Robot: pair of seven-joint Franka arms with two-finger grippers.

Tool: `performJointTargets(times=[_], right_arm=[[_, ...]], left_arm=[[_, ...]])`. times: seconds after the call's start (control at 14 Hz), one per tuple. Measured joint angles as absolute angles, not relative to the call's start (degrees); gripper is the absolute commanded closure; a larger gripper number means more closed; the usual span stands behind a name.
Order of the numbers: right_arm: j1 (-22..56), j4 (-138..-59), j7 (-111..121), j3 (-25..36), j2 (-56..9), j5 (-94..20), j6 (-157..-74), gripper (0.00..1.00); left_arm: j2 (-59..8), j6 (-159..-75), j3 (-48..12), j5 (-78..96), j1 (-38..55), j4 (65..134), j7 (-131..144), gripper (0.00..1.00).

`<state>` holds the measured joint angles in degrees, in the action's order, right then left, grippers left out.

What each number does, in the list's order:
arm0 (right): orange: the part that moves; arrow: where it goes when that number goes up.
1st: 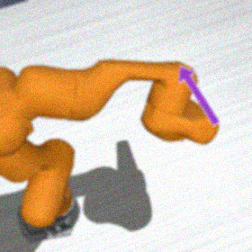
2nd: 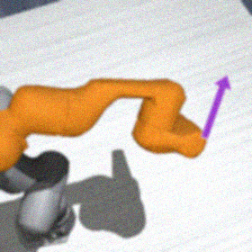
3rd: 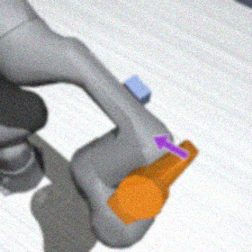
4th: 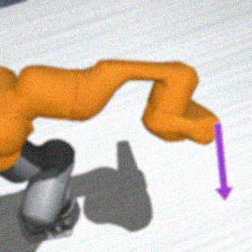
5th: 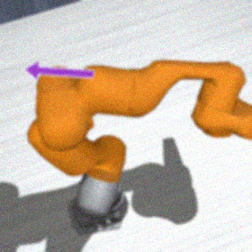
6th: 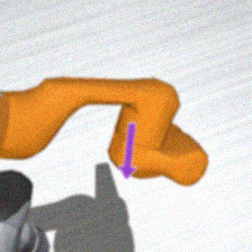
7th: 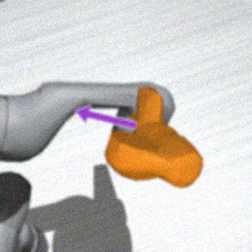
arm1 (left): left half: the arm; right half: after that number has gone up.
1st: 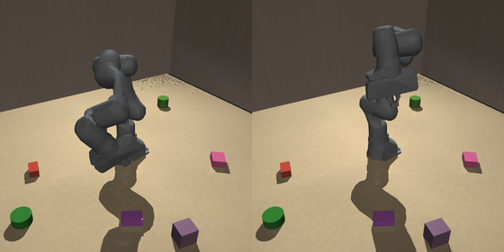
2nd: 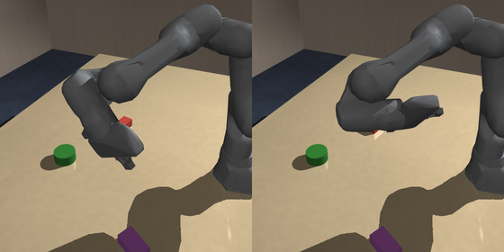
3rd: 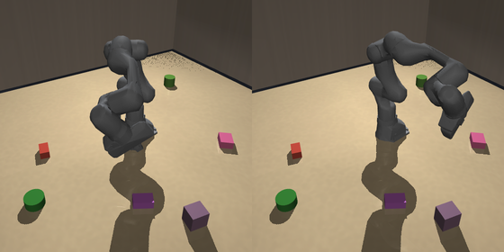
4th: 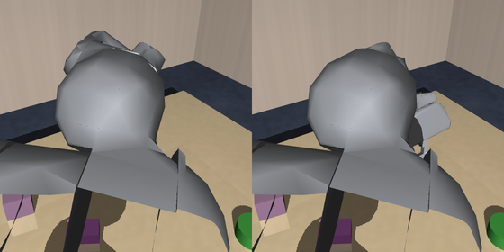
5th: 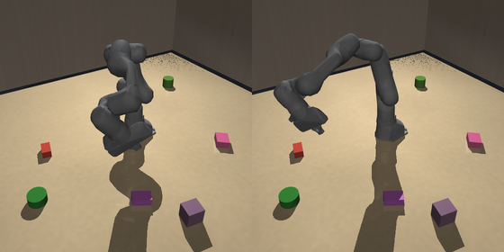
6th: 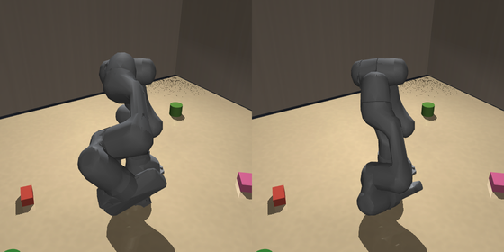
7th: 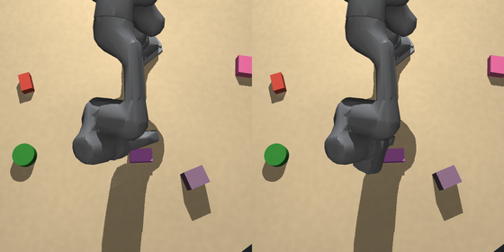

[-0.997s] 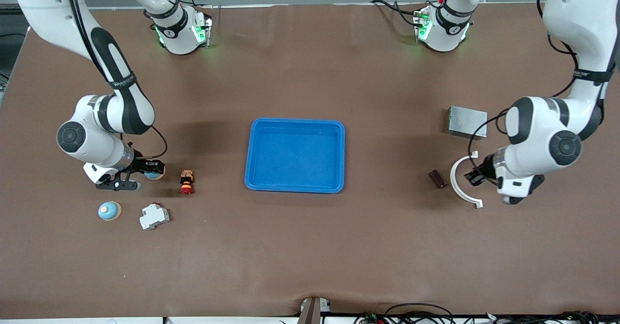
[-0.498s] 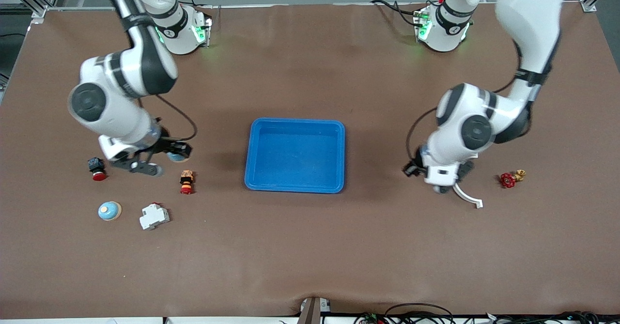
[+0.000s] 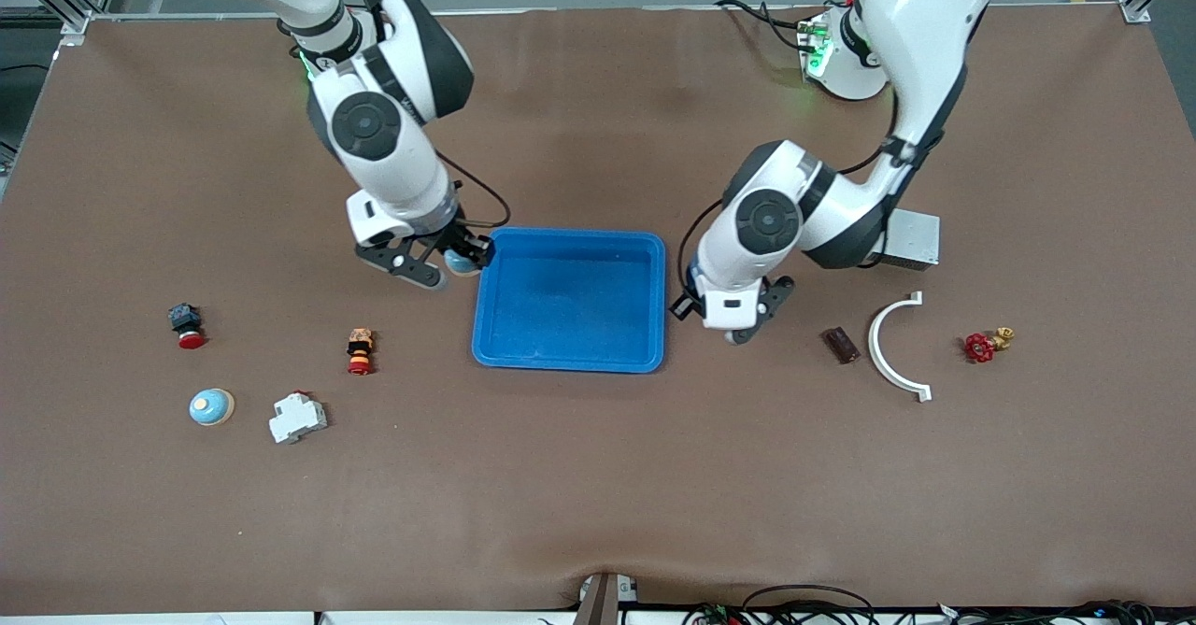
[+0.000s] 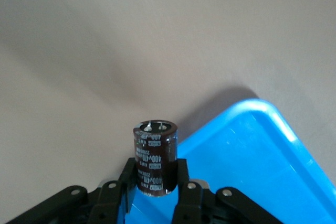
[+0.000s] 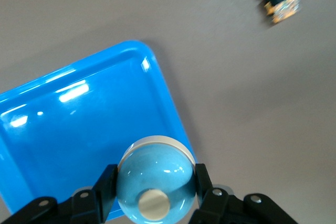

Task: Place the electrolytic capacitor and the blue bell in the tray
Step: 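Carry the bell with the right gripper while the left gripper carries the capacitor, then open the right gripper over the tray while the left gripper releases the capacitor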

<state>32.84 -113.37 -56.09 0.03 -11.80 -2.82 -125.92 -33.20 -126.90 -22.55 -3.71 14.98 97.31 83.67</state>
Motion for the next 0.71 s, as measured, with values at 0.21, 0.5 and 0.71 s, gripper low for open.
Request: performJointTargets(times=[0.21, 0.5, 0.71], right_arm=[[34.74, -114.39, -59.5, 0.07, -15.22, -2.83, -131.78, 1.0], [36.51, -114.74, -61.89, 0.12, -21.67, -2.83, -138.76, 1.0], [38.24, -114.73, -64.08, 0.13, -25.52, -2.83, -143.0, 1.0]], left_arm=[[-38.21, -127.03, -22.39, -3.71, 18.9, 93.42, 87.98, 1.0], [-41.54, -128.64, -22.31, -3.72, 21.67, 91.48, 89.26, 1.0], [-43.88, -130.27, -22.24, -3.72, 23.1, 91.46, 89.3, 1.0]])
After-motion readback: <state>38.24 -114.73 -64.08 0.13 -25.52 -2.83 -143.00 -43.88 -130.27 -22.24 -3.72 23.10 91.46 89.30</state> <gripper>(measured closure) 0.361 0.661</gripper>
